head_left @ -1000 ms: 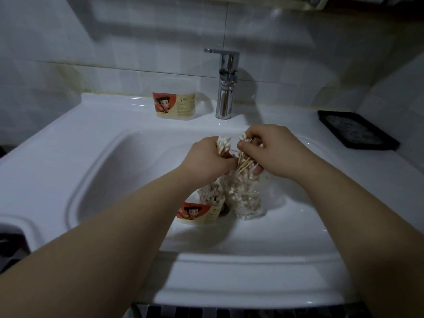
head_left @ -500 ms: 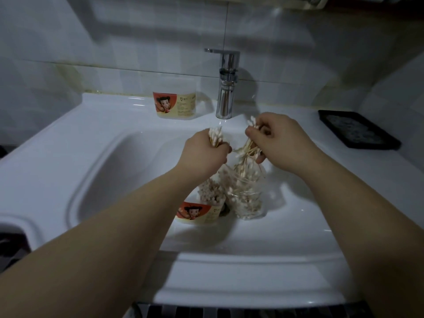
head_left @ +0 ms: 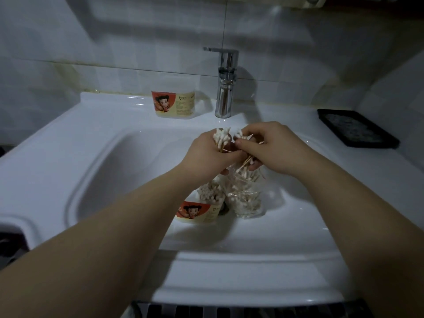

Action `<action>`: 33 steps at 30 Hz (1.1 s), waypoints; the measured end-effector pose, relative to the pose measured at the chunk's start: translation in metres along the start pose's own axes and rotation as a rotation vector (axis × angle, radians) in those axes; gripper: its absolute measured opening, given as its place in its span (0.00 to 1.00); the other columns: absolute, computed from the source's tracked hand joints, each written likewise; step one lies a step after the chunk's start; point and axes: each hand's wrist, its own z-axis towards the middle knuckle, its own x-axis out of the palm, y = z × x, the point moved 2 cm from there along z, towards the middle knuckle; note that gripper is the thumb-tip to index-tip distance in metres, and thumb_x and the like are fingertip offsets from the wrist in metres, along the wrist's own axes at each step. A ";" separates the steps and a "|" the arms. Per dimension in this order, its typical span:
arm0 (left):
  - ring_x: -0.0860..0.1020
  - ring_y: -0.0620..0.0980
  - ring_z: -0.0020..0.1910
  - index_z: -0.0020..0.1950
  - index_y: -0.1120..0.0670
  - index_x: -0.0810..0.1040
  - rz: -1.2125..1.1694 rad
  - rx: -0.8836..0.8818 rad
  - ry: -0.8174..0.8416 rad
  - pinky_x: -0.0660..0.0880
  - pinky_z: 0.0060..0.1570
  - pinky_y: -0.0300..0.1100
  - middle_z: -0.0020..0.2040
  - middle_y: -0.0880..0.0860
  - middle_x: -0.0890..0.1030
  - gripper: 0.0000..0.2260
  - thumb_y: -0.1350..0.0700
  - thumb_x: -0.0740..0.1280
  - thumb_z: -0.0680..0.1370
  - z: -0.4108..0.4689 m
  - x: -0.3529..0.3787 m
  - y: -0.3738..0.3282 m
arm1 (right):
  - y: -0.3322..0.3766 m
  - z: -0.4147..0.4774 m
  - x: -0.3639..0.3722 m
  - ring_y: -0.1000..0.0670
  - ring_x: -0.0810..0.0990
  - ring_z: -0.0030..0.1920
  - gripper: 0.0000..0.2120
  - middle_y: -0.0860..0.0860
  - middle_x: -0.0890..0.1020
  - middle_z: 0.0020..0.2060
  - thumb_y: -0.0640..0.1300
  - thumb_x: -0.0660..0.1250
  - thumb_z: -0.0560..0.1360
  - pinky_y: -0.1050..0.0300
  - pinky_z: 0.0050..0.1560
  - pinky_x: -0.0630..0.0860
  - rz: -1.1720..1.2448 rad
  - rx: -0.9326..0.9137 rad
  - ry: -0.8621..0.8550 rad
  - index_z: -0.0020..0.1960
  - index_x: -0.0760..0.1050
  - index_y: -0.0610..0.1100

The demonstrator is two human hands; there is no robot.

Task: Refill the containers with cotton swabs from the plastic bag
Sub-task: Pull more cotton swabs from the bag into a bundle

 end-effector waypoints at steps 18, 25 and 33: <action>0.83 0.44 0.37 0.52 0.54 0.73 -0.104 -0.061 -0.119 0.74 0.35 0.40 0.44 0.48 0.86 0.05 0.63 0.62 0.82 0.006 -0.002 0.003 | -0.008 0.004 -0.009 0.47 0.87 0.34 0.04 0.48 0.86 0.34 0.45 0.72 0.78 0.41 0.48 0.85 0.045 0.066 -0.071 0.45 0.81 0.47; 0.72 0.47 0.35 0.56 0.46 0.75 -0.261 -0.094 -0.226 0.68 0.32 0.38 0.38 0.48 0.79 0.08 0.58 0.60 0.85 0.007 -0.007 -0.001 | -0.007 0.008 -0.012 0.46 0.87 0.36 0.04 0.48 0.86 0.37 0.46 0.73 0.78 0.39 0.49 0.84 0.121 0.000 -0.199 0.44 0.81 0.48; 0.73 0.55 0.33 0.39 0.57 0.70 -0.145 0.002 -0.305 0.72 0.37 0.46 0.35 0.55 0.72 0.20 0.44 0.67 0.81 0.003 -0.011 -0.007 | -0.008 0.010 -0.015 0.47 0.87 0.37 0.05 0.47 0.86 0.37 0.46 0.71 0.79 0.40 0.49 0.84 0.142 -0.033 -0.288 0.44 0.81 0.48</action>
